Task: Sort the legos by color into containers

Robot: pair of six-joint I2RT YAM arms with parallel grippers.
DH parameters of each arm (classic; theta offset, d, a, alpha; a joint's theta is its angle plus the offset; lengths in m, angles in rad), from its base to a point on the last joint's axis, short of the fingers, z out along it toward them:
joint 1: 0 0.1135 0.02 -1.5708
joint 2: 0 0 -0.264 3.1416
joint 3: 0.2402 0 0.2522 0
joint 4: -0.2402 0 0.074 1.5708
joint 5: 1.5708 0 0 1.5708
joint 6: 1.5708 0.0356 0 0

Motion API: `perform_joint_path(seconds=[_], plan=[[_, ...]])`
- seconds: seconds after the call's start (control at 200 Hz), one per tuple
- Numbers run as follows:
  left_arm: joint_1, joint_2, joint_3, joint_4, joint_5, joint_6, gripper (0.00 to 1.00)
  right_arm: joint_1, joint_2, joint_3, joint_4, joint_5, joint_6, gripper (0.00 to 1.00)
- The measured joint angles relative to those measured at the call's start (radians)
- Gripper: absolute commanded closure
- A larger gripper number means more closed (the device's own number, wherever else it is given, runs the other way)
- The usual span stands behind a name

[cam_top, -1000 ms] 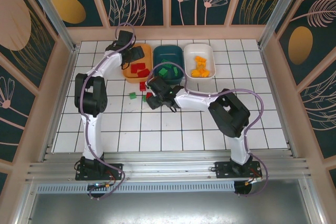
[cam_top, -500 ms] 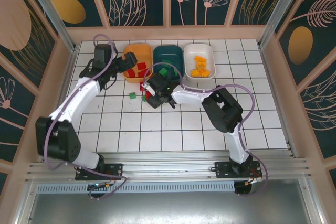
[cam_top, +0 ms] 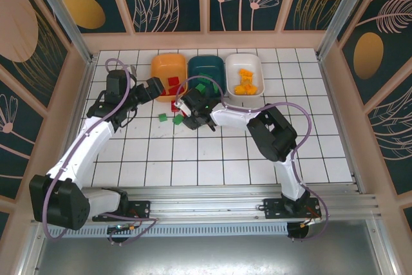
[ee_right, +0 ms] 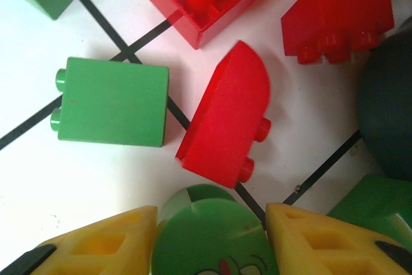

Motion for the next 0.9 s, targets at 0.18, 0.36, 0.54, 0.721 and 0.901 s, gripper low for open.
perform_joint_path(seconds=[0.18,0.36,0.54,0.721,0.901], plan=[[0.0,0.0,-0.005,0.0,0.016,-0.011,0.01,0.01,-0.032,-0.042,0.009,-0.014,0.01,0.73],[0.0,-0.019,-0.023,0.0,0.024,-0.018,0.02,0.022,-0.087,-0.09,0.01,-0.028,0.039,0.75],[0.0,-0.048,-0.051,0.009,0.046,-0.025,0.02,0.008,-0.148,-0.091,0.029,-0.033,0.068,0.76],[0.0,-0.056,-0.146,0.009,0.068,-0.035,0.01,-0.067,-0.161,-0.027,0.042,-0.055,0.115,0.77],[0.0,-0.035,-0.222,0.008,0.058,-0.035,0.02,-0.205,-0.114,0.124,0.049,-0.071,0.203,0.76]])
